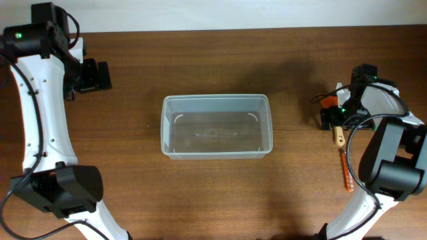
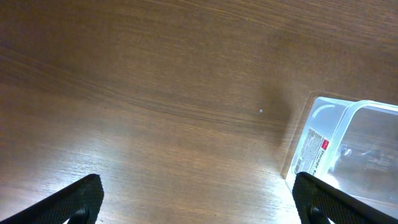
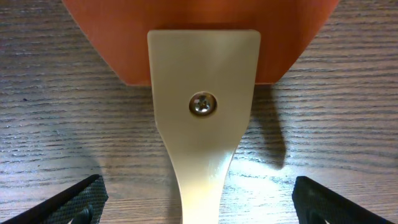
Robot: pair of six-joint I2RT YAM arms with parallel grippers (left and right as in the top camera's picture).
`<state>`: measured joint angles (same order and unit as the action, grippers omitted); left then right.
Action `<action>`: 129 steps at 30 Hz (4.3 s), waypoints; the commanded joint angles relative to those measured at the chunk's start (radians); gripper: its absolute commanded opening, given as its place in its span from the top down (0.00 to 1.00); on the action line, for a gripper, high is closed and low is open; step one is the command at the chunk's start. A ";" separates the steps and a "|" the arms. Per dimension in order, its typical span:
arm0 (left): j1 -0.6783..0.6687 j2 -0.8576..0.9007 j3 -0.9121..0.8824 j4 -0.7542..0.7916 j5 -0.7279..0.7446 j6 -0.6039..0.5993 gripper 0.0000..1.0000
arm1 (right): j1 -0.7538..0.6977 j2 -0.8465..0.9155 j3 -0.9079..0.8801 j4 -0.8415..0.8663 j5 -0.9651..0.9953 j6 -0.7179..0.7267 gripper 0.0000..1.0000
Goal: Pack container
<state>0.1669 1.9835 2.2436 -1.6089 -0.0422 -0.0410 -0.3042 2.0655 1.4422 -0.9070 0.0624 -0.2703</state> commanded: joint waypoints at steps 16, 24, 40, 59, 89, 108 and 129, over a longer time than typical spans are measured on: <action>0.006 -0.004 0.010 -0.001 -0.007 0.012 0.01 | 0.002 0.047 -0.013 0.014 -0.005 -0.006 0.04; 0.006 -0.004 0.010 -0.001 -0.007 0.012 0.01 | 0.002 0.051 -0.013 0.014 -0.006 -0.006 0.08; 0.006 -0.004 0.010 -0.001 -0.007 0.012 0.01 | 0.002 0.051 -0.013 0.013 -0.014 -0.005 0.09; 0.006 -0.004 0.010 -0.001 -0.007 0.012 0.01 | -0.008 0.051 -0.013 -0.005 -0.064 0.017 0.07; 0.006 -0.004 0.010 -0.001 -0.007 0.012 0.01 | -0.024 0.051 -0.012 0.000 -0.032 0.017 0.25; 0.006 -0.004 0.010 -0.001 -0.007 0.012 0.01 | -0.024 0.051 -0.003 0.006 0.002 0.017 0.55; 0.006 -0.004 0.010 -0.001 -0.007 0.012 0.01 | -0.024 0.051 0.061 -0.033 0.002 0.017 0.87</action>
<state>0.1669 1.9835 2.2436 -1.6089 -0.0422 -0.0410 -0.3202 2.0964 1.4647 -0.9314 0.0402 -0.2623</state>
